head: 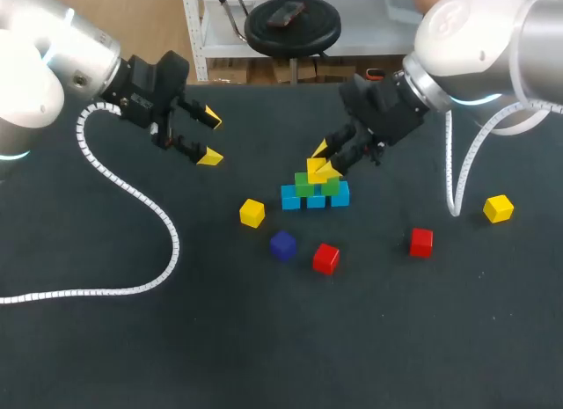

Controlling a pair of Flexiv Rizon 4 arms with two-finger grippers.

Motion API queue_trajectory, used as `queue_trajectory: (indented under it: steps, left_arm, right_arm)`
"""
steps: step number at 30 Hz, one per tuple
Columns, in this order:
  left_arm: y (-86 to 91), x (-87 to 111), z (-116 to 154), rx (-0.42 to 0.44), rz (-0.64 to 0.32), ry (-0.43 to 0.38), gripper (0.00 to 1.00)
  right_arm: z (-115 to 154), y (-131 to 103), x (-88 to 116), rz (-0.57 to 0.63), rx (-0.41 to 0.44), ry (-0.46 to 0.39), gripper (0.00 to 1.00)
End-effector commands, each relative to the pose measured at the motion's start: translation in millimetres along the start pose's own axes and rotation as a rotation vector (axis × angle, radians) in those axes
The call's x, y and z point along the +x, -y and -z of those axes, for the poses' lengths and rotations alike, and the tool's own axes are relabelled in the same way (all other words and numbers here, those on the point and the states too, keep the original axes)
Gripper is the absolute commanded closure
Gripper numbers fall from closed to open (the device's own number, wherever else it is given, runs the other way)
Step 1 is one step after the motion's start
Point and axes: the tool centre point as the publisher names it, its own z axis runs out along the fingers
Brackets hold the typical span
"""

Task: Place the blue cubes, place green cubes on the blue cubes, place the yellow cubes on the green cubes, then place the red cubes on the yellow cubes, and place purple cube on the red cubes.

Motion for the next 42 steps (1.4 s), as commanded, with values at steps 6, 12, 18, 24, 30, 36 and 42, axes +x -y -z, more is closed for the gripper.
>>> queue_trajectory:
  steps: [6, 12, 18, 24, 30, 36, 42]
  left_arm:
    - [-2.3, -0.1, 0, 0.005, -0.001, -0.002, 0.00]
    - [-2.3, -0.1, 0, 0.005, -0.001, -0.002, 0.00]
    - [-2.3, -0.1, 0, 0.005, -0.001, -0.002, 0.00]
    - [-2.3, -0.1, 0, 0.005, -0.001, -0.002, 0.00]
    - [-2.3, -0.1, 0, 0.005, -0.001, -0.002, 0.00]
    - [-2.3, -0.1, 0, 0.005, -0.001, -0.002, 0.00]
    - [-2.3, -0.1, 0, 0.005, -0.001, -0.002, 0.00]
  right_arm:
    - [-1, 2, 3, -0.003, 0.004, 0.004, 1.00]
    - [-2, 3, 3, -0.003, 0.001, 0.004, 1.00]
    - [3, 0, -3, 0.011, 0.007, 0.013, 1.00]
    - [8, 0, -6, 0.023, 0.018, 0.014, 1.00]
    - [7, -2, -4, 0.019, 0.012, 0.008, 1.00]
    - [3, -2, -4, 0.016, 0.004, 0.001, 1.00]
    - [1, -1, -3, 0.014, 0.000, -0.007, 1.00]
